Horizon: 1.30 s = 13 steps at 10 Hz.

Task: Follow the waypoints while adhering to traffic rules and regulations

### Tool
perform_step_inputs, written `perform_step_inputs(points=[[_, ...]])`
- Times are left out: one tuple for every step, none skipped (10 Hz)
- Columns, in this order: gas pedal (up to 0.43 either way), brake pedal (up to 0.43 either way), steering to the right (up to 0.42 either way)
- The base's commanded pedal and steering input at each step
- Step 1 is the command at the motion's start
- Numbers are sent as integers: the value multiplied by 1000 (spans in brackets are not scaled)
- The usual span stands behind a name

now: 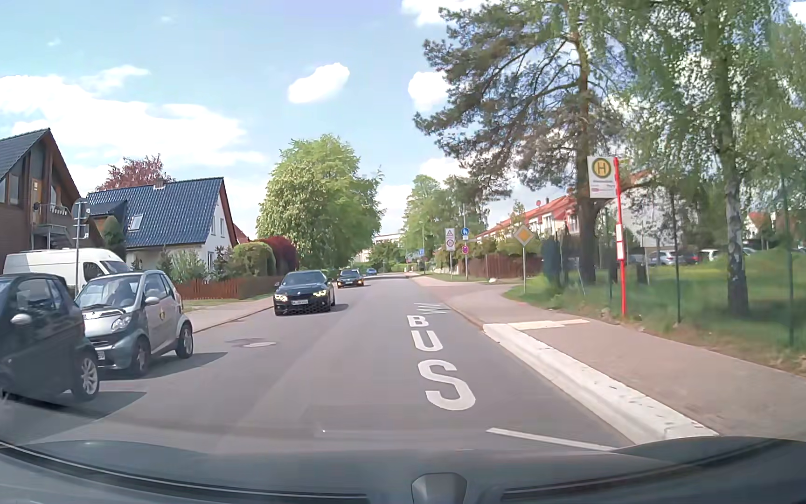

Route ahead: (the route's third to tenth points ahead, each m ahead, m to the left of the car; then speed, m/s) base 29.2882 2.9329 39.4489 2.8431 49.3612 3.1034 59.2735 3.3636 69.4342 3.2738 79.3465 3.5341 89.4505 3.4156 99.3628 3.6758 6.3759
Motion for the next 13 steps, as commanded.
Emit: perform_step_inputs(points=[[79, 0, -1], [79, 0, -1], [79, 0, -1], [79, 0, -2], [79, 0, -2], [79, 0, -2], [79, 0, -2], [79, 0, -2], [79, 0, -3], [79, 0, -4], [87, 0, -5], [98, 0, -6], [98, 0, -6]])
